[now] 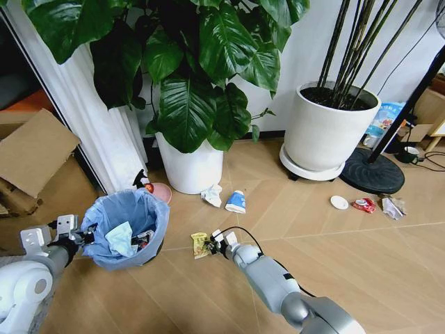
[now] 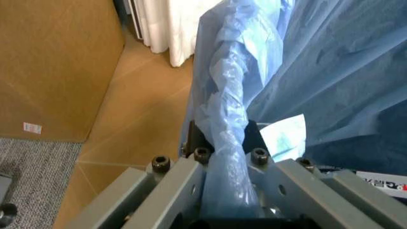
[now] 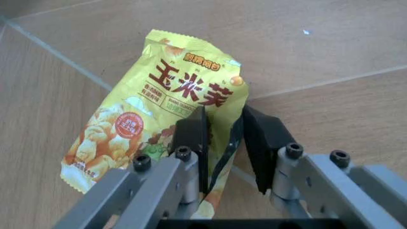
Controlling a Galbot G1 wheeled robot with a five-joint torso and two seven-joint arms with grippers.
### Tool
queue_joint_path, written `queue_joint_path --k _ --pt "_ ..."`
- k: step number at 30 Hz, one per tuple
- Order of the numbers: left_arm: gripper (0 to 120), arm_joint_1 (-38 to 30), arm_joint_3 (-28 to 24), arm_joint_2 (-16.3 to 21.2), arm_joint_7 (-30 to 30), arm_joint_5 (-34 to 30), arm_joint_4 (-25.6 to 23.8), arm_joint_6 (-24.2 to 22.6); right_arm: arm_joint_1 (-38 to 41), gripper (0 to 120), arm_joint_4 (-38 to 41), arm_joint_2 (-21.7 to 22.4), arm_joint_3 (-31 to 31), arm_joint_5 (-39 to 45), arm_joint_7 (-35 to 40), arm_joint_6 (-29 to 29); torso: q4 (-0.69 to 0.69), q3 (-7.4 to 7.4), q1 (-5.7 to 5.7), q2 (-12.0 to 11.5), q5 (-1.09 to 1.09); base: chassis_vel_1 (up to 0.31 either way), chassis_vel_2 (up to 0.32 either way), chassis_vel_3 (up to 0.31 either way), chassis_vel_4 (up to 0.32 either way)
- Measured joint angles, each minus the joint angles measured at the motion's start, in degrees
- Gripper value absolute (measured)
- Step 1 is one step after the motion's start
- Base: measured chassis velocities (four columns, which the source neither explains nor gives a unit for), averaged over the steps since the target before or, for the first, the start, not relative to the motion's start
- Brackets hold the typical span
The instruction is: Pick up the trash bin and place the garbage on the floor into it.
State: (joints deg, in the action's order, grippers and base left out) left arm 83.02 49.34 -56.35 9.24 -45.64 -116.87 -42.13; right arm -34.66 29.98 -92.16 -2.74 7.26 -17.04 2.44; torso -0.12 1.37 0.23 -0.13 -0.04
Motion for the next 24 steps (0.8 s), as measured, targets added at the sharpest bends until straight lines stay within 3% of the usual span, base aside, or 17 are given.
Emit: queue_joint_path --k 9,24 --pt "0 0.1 -0.1 -0.2 0.0 0.2 -0.4 0.0 -0.5 0 1.6 0.0 0.3 -0.1 0.5 0.6 0.01 0.01 0.01 0.0 -0.02 0.0 0.0 0.0 0.0" --pt "0 0.9 -0.2 -0.5 0.7 0.2 -1.9 0.0 -2.9 0 9.8 2.6 2.2 0.0 1.0 0.9 -0.01 0.0 0.01 0.0 -0.01 0.0 0.0 0.0 0.0"
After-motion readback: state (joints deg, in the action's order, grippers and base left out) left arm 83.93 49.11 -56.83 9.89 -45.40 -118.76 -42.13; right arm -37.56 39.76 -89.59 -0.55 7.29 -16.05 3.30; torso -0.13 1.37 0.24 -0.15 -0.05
